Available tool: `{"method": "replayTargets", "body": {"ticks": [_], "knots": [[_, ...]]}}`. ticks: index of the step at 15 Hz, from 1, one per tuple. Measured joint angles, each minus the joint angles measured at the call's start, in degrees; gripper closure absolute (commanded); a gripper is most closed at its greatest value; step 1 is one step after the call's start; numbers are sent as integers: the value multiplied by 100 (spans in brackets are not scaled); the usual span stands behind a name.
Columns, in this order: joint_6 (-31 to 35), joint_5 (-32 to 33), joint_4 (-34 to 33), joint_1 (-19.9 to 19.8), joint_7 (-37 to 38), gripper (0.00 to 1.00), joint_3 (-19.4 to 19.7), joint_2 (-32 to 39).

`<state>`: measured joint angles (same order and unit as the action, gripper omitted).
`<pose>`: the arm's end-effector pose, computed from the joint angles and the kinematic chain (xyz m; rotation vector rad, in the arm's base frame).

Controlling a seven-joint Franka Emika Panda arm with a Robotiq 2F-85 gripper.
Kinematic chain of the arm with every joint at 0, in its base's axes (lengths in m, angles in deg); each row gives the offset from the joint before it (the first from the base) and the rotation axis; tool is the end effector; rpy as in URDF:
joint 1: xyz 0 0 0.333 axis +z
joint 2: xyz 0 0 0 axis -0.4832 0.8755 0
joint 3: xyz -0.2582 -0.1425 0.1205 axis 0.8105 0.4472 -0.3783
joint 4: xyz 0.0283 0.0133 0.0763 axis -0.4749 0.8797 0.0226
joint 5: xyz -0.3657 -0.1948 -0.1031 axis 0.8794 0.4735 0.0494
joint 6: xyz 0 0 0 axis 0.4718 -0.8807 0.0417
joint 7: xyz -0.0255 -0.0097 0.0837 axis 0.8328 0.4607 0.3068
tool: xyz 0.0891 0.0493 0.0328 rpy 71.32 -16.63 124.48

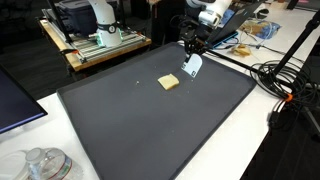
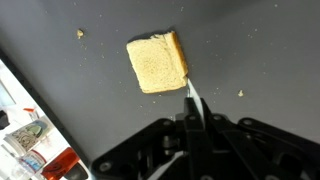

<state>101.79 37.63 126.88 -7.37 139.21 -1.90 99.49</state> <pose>0.6220 0.2177 0.2109 2.5269 -0.6087 0.1945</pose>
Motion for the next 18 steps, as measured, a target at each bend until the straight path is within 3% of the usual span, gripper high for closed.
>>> {"method": "replayTargets", "body": {"ticks": [9,18], "knots": [[548,-1412,3,-1009,-1765,99,-8,-526],[975,-3131,355,-1913,-4260,99,3,-998]]}}
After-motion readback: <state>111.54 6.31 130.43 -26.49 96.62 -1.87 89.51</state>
